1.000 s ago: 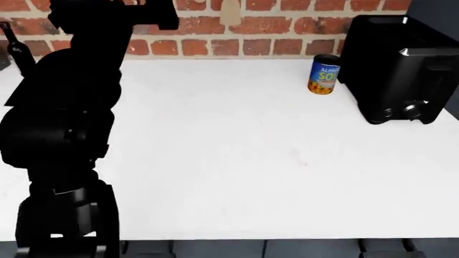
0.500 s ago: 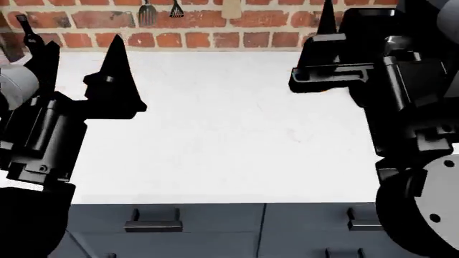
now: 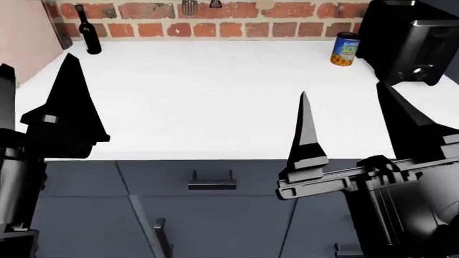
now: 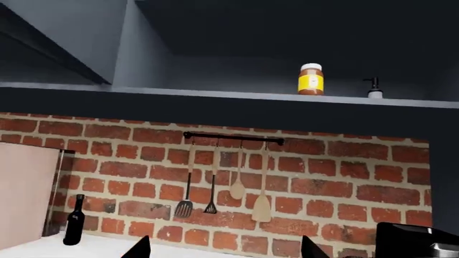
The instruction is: Pick the honey bottle and peanut butter from the counter and place them in the cabinets closest to them.
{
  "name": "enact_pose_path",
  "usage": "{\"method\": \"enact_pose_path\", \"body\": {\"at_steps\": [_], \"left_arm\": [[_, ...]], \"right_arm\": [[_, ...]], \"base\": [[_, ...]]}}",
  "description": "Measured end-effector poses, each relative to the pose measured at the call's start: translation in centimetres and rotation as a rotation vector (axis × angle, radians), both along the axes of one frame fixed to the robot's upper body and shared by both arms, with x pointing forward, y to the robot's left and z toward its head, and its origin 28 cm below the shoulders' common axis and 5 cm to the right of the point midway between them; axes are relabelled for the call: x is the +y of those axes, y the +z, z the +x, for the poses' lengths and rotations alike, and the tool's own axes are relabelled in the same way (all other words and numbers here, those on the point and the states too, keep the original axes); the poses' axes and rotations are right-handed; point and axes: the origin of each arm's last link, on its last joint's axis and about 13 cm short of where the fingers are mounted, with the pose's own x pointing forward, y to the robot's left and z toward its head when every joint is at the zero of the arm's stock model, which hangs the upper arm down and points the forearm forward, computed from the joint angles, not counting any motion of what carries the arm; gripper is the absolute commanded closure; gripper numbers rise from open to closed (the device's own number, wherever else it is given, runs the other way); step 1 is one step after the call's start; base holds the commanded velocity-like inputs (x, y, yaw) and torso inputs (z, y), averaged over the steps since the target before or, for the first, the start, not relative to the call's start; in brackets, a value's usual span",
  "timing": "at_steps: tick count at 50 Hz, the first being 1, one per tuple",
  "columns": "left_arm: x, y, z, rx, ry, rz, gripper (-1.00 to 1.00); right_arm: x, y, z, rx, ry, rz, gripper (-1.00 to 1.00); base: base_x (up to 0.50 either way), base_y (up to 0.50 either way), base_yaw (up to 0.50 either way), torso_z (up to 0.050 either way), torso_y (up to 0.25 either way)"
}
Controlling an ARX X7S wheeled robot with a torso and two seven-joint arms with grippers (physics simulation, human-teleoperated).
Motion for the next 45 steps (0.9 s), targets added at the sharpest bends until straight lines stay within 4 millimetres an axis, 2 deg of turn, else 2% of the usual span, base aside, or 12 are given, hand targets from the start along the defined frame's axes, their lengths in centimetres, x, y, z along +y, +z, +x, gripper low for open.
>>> {"method": "enact_pose_path", "body": {"at_steps": [14, 45], "left_arm": [[0.0, 0.0, -0.4, -0.004, -0.003, -0.004, -1.00], [0.0, -0.1, -0.5, -0.001, -0.015, -0.007, -1.00]], "right_arm": [[0.3, -0.4, -0.8, -0.021, 0.027, -0.022, -1.00], [0.9, -1.2, -0.6, -0.018, -0.013, -0.095, -1.00]], "base": [[0.00, 0.50, 0.00, 0.000, 0.000], [0.00, 0.50, 0.00, 0.000, 0.000]]}}
